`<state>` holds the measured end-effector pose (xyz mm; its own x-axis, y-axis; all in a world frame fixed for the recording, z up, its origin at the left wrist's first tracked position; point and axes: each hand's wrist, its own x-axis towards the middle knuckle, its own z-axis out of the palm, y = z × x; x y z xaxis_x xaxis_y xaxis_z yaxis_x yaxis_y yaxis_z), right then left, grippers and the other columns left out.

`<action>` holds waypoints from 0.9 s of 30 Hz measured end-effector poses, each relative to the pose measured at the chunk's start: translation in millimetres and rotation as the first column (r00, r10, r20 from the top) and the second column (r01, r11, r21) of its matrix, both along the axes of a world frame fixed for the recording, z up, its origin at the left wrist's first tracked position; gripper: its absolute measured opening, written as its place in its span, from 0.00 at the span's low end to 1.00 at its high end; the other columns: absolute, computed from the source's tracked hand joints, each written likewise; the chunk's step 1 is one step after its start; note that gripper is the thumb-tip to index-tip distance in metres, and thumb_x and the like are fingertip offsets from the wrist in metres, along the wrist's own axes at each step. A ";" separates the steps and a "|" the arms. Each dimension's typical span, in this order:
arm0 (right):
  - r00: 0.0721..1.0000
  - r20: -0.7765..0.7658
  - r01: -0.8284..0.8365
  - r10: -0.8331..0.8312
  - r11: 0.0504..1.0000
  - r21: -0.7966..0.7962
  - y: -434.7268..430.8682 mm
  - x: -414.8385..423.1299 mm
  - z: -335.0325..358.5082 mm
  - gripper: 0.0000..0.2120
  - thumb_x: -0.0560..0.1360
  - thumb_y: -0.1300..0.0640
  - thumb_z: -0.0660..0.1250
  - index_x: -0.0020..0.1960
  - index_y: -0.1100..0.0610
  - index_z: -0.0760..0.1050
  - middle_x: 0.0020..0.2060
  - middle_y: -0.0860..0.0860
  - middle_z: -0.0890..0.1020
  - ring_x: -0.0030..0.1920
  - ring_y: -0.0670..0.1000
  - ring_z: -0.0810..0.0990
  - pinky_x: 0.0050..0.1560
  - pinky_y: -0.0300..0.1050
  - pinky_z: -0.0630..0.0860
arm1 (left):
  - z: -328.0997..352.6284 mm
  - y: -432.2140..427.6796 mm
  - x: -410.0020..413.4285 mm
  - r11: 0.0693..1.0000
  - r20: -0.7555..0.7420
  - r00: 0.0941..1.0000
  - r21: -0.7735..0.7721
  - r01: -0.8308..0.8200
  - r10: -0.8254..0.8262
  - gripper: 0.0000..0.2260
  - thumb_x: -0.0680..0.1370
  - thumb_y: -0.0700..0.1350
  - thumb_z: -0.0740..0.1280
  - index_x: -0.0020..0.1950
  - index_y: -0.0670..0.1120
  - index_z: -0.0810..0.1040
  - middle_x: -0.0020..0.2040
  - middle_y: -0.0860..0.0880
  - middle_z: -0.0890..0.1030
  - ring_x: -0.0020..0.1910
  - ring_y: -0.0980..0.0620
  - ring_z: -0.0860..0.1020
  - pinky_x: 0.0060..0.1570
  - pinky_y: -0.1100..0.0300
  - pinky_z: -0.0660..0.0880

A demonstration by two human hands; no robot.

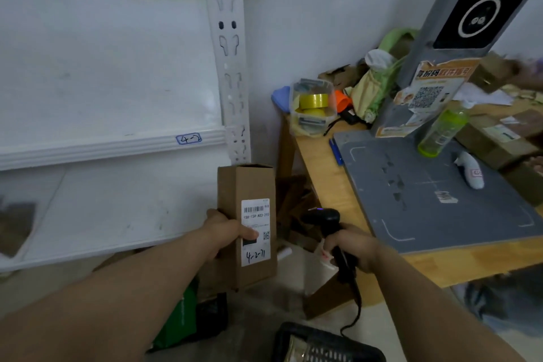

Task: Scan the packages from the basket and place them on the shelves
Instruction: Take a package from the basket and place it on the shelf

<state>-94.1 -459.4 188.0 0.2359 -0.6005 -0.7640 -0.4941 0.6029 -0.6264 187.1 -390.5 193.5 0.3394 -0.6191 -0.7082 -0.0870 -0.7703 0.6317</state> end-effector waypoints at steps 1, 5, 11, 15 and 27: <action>0.999 0.044 -0.031 0.032 0.999 -0.008 3.1 8.9 9.8 0.15 0.68 0.67 0.71 0.54 0.62 0.77 0.40 0.60 0.80 0.41 0.59 0.79 0.46 0.53 0.77 | 0.9 4.5 6.7 1.000 0.018 0.999 -0.008 -0.030 0.030 0.42 0.61 0.40 0.84 0.67 0.43 0.63 0.62 0.43 0.78 0.61 0.41 0.77 0.60 0.44 0.75; 0.988 0.136 -0.061 0.067 0.997 -0.052 14.0 47.3 46.0 0.12 0.74 0.65 0.73 0.56 0.62 0.77 0.31 0.55 0.79 0.31 0.53 0.77 0.35 0.48 0.76 | 12.0 24.8 27.2 0.995 0.047 0.994 -0.026 -0.095 0.096 0.44 0.61 0.40 0.84 0.67 0.45 0.59 0.61 0.43 0.77 0.63 0.39 0.77 0.63 0.42 0.76; 0.969 0.194 -0.137 0.152 0.987 -0.088 29.5 85.7 69.6 0.13 0.72 0.57 0.76 0.54 0.59 0.80 0.38 0.56 0.80 0.35 0.53 0.78 0.34 0.46 0.76 | 13.2 45.5 49.7 0.956 0.018 0.959 -0.095 -0.279 0.282 0.44 0.58 0.42 0.85 0.65 0.46 0.61 0.59 0.42 0.78 0.59 0.39 0.78 0.61 0.40 0.77; 0.959 0.256 -0.096 0.122 0.989 -0.114 38.3 95.4 78.2 0.17 0.73 0.57 0.76 0.60 0.59 0.79 0.38 0.55 0.80 0.36 0.53 0.78 0.36 0.47 0.76 | 17.7 51.2 54.8 0.940 0.029 0.946 -0.128 -0.317 0.323 0.44 0.55 0.44 0.85 0.64 0.45 0.64 0.60 0.42 0.78 0.58 0.39 0.79 0.61 0.39 0.77; 0.957 0.238 -0.136 0.167 0.980 -0.142 44.2 102.2 88.2 0.15 0.73 0.56 0.77 0.56 0.59 0.79 0.38 0.55 0.80 0.33 0.51 0.78 0.34 0.46 0.76 | 21.0 50.0 51.8 0.950 0.035 0.959 -0.151 -0.273 0.281 0.39 0.61 0.42 0.84 0.60 0.48 0.61 0.58 0.42 0.77 0.58 0.38 0.79 0.61 0.39 0.77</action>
<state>8.1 -415.1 276.2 0.5036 -0.6284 -0.5929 -0.3940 0.4437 -0.8049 238.9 -340.5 214.5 0.5484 -0.5885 -0.5941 0.0788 -0.6709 0.7373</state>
